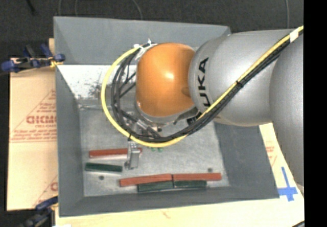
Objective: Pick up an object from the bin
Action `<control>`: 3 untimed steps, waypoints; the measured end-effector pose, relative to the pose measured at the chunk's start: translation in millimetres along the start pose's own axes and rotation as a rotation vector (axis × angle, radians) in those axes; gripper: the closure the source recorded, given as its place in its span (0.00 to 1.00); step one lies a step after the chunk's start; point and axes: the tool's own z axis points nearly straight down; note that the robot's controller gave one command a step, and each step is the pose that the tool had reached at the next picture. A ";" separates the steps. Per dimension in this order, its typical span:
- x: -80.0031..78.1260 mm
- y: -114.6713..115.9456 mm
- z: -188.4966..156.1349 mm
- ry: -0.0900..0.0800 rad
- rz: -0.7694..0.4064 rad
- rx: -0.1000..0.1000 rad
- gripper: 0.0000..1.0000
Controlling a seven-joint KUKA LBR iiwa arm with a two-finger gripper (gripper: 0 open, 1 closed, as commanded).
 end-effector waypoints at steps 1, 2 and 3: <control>-2.0 -0.9 -4.0 -0.008 0.004 -0.001 0.00; -7.1 18.8 61.6 -0.012 0.031 -0.003 0.00; 15.5 32.0 130.2 -0.001 0.026 0.000 0.00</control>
Offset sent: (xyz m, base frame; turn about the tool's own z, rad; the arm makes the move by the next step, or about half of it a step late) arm 0.0074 0.0367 -0.1267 0.0586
